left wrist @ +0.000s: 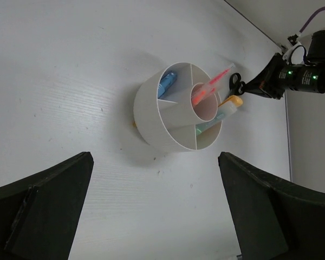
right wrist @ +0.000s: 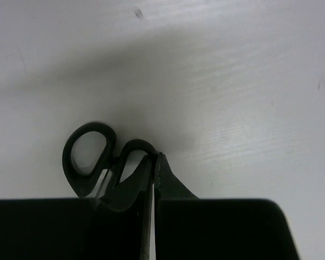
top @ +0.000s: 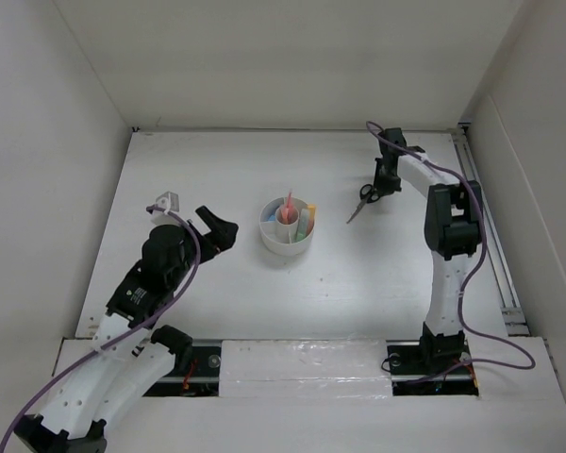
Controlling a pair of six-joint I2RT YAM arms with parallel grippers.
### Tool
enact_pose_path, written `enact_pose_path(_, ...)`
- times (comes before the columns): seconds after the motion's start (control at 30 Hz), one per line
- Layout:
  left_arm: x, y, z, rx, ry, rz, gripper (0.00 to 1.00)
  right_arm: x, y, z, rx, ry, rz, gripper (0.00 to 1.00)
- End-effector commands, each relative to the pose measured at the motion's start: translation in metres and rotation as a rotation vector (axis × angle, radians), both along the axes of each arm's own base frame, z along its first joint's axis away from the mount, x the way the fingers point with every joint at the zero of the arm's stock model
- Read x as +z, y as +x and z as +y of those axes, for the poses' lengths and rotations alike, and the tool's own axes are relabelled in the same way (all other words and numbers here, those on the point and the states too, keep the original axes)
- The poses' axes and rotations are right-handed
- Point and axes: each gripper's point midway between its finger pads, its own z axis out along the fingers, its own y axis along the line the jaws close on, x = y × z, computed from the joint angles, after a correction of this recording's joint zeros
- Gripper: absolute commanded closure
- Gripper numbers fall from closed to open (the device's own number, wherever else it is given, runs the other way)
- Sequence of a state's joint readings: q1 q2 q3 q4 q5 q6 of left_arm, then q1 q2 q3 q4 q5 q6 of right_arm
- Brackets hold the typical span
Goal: Sort the stationery into containers
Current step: Pick up the scissors from the center of the board, then place the scissors in the storage box.
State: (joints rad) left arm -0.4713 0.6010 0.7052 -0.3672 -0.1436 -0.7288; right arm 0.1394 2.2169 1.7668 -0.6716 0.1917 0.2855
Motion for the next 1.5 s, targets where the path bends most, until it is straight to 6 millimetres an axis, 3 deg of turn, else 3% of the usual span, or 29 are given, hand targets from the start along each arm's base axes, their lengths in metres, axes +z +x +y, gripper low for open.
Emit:
enact_pose_path(0.0, 0.03, -0.001, -0.015, -0.093, -0.028, -0.081, 0.0, 0.022, -0.012, 0.007, 0.016, 0.049, -0.059, 1.0)
enact_pose_path(0.03, 0.037, -0.004, -0.019, -0.133, -0.024, -0.115, 0.0, 0.032, -0.012, 0.009, 0.021, 0.062, -0.093, 1.0)
enact_pose_path(0.07, 0.044, -0.006, -0.024, -0.162, -0.045, -0.14, 0.0, 0.058, -0.01, 0.009, 0.013, 0.078, -0.164, 1.0)
enact_pose_path(0.13, 0.059, -0.007, -0.032, -0.207, -0.069, -0.188, 0.0, 0.081, -0.01, 0.011, -0.005, 0.053, -0.231, 1.0)
enact_pose_path(0.2, 0.068, -0.005, -0.037, -0.23, -0.078, -0.218, 0.0, 0.117, -0.014, 0.009, -0.046, 0.02, -0.317, 1.0)
enact_pose_path(0.27, 0.073, -0.004, -0.045, -0.268, -0.091, -0.222, 0.0, 0.152, -0.024, 0.003, -0.085, -0.03, -0.383, 1.0)
enact_pose_path(0.37, 0.089, -0.006, -0.063, -0.366, -0.128, -0.283, 0.0, 0.182, -0.039, 0.01, -0.08, -0.05, -0.445, 1.0)
enact_pose_path(0.4, 0.09, -0.006, -0.069, -0.4, -0.14, -0.294, 0.0, 0.204, -0.049, 0.012, -0.079, -0.047, -0.495, 1.0)
enact_pose_path(0.43, 0.103, -0.011, -0.083, -0.489, -0.16, -0.352, 0.0, 0.215, -0.056, 0.017, -0.054, -0.059, -0.522, 1.0)
enact_pose_path(0.5, 0.106, -0.011, -0.094, -0.55, -0.175, -0.367, 0.0, 0.229, -0.075, 0.049, 0.06, -0.06, -0.57, 1.0)
enact_pose_path(0.53, 0.103, -0.006, -0.102, -0.582, -0.179, -0.351, 0.0, 0.255, -0.089, 0.058, 0.125, -0.061, -0.638, 1.0)
enact_pose_path(0.57, 0.112, -0.012, -0.112, -0.659, -0.199, -0.383, 0.0, 0.268, -0.101, 0.087, 0.212, -0.018, -0.684, 1.0)
enact_pose_path(0.6, 0.119, -0.012, -0.117, -0.692, -0.199, -0.402, 0.0, 0.274, -0.112, 0.098, 0.254, 0.017, -0.699, 1.0)
enact_pose_path(0.63, 0.116, -0.008, -0.122, -0.714, -0.2, -0.377, 0.0, 0.294, -0.126, 0.105, 0.289, 0.065, -0.744, 1.0)
enact_pose_path(0.8, 0.133, -0.016, -0.133, -0.823, -0.198, -0.446, 0.0, 0.322, -0.182, 0.159, 0.487, 0.197, -0.788, 1.0)
enact_pose_path(0.93, 0.123, -0.021, -0.136, -0.86, -0.204, -0.438, 0.0, 0.329, -0.205, 0.183, 0.559, 0.224, -0.798, 1.0)
enact_pose_path(1.13, 0.131, -0.043, -0.139, -0.959, -0.243, -0.473, 0.0, 0.319, -0.214, 0.212, 0.593, 0.23, -0.765, 1.0)
enact_pose_path(1.4, 0.119, -0.037, -0.143, -0.966, -0.244, -0.426, 0.0, 0.339, -0.234, 0.247, 0.659, 0.303, -0.805, 1.0)
enact_pose_path(1.47, 0.11, -0.035, -0.144, -0.963, -0.245, -0.379, 0.06, 0.339, -0.238, 0.255, 0.677, 0.315, -0.807, 1.0)
